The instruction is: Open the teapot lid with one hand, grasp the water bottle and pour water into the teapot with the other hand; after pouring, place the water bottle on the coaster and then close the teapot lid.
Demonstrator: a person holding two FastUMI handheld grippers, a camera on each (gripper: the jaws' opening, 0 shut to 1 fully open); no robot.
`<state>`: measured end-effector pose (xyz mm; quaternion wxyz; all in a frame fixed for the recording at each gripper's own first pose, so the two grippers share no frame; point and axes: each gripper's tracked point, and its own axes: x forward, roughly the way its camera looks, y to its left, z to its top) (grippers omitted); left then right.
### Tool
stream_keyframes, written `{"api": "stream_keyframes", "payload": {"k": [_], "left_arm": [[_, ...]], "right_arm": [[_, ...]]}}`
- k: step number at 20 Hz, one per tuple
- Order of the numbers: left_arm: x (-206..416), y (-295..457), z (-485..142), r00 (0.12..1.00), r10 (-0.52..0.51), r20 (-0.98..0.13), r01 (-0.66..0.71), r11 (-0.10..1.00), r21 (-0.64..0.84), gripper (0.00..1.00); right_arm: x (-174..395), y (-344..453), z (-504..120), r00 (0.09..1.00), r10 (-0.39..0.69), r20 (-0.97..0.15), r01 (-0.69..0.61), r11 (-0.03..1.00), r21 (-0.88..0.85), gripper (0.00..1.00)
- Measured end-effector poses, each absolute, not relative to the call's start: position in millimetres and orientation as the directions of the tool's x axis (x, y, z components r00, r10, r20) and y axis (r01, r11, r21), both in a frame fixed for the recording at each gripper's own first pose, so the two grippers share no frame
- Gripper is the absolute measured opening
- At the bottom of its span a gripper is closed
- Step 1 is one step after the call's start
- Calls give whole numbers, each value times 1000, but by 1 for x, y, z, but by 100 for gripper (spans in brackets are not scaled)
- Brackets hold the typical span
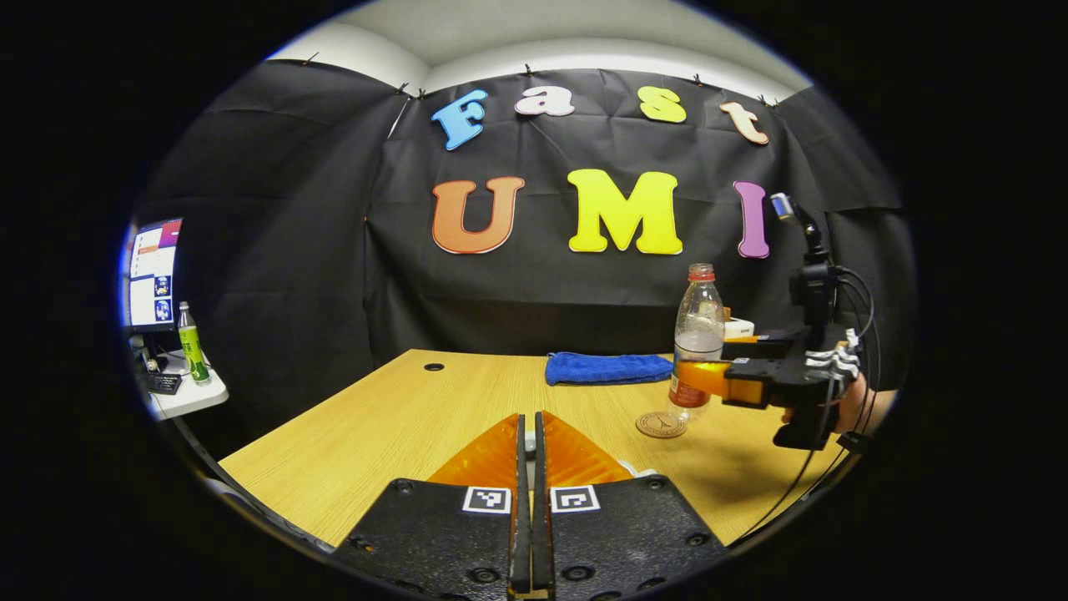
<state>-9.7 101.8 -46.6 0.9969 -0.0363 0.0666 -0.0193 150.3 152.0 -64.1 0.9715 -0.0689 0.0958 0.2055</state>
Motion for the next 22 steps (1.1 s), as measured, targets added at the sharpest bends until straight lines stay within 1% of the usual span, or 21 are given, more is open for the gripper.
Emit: {"api": "stream_keyframes", "payload": {"k": [1,4,7,11,14,18,19,20,22], "left_arm": [[-10,104,-48,990,-39,-135,29,997,-74,4],[-9,109,-51,989,-25,-142,15,997,-71,4],[-7,113,-54,988,-14,-151,5,998,-61,4],[-6,115,-62,985,-4,-173,-5,999,-50,4],[-5,114,-62,985,-6,-170,-3,999,-48,4],[-5,114,-63,985,-3,-175,-4,999,-40,3],[-5,113,-61,985,-3,-173,-3,999,-39,3],[-5,112,-60,986,-4,-169,-3,999,-37,3],[-6,111,-57,987,0,-162,-4,1000,-27,3]], "right_arm": [[163,150,-68,901,379,-212,-401,913,-73,70],[194,146,-85,908,359,-216,-378,924,-56,70],[208,143,-105,906,341,-251,-362,931,-41,70],[215,141,-116,904,334,-267,-350,937,-15,70],[217,140,-121,903,327,-278,-342,940,-5,70],[215,138,-123,902,321,-290,-334,943,6,75],[215,139,-124,899,326,-294,-336,942,15,74],[214,137,-125,897,325,-300,-334,942,21,84],[211,135,-127,895,320,-311,-326,945,36,98]]}}
